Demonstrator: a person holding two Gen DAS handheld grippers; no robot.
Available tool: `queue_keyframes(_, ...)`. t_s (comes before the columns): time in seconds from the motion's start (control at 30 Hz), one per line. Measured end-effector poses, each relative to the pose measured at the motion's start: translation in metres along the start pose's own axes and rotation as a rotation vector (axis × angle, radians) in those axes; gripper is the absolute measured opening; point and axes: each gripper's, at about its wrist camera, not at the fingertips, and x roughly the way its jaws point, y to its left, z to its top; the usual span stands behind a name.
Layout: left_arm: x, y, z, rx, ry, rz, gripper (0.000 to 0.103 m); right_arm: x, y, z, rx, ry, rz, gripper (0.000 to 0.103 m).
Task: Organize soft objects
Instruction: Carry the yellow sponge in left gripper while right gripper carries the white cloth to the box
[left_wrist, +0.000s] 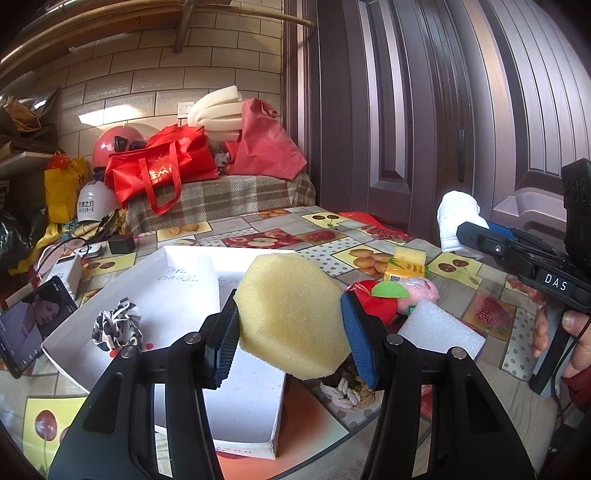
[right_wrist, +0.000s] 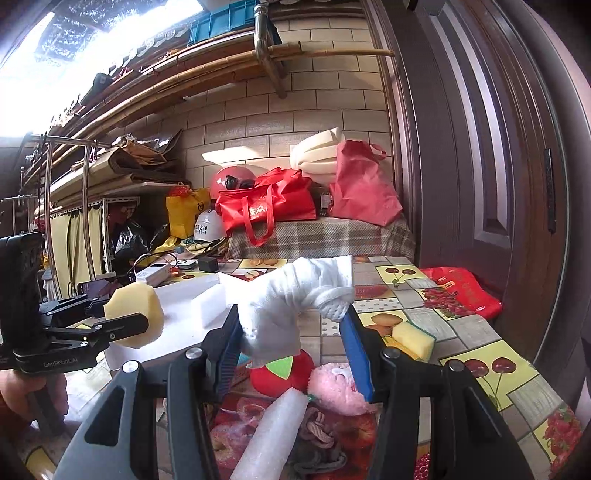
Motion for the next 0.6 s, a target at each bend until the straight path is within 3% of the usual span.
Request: queue_keyframes(0.6, -0.004, 0.037, -0.004, -0.056, -0.001, 0.082, 0.053, 0.028, 0.045, 0.001, -0.040, 0.061, 0.120, 0.051)
